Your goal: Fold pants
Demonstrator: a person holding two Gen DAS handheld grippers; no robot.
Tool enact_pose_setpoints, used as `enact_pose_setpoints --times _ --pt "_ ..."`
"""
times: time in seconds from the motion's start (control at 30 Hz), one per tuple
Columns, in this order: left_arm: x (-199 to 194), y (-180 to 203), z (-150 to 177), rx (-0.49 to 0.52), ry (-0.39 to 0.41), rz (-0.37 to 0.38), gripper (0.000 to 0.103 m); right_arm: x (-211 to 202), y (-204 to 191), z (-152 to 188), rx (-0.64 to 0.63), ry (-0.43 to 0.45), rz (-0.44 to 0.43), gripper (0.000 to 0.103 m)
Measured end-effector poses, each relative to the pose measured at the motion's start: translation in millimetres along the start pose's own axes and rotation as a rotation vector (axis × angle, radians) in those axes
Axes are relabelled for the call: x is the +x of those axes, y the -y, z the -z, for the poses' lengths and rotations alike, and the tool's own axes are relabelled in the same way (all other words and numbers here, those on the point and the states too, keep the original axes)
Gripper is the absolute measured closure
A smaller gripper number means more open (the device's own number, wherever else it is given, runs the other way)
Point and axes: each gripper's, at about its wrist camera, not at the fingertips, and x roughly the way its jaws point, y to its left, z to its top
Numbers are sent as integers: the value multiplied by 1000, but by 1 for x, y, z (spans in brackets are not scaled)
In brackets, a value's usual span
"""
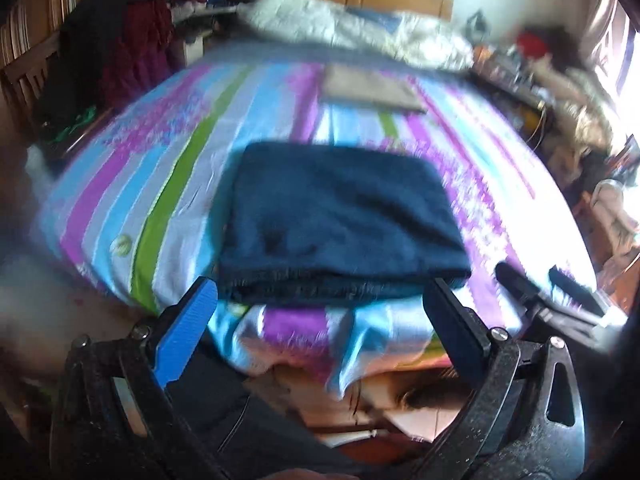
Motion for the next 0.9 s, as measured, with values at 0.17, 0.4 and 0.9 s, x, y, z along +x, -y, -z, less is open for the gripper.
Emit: enact_pose_setpoints --times 0.17,0.4,0.9 --pt "-9 1 4 4 32 -120 2 -5 -1 -1 -11 23 16 0" --pt "-6 -7 0 9 50 -314 4 -16 -14 -4 -76 78 74 0" --pt "-3 -7 3 15 42 -250 9 -9 -23 -5 -132 58 121 0"
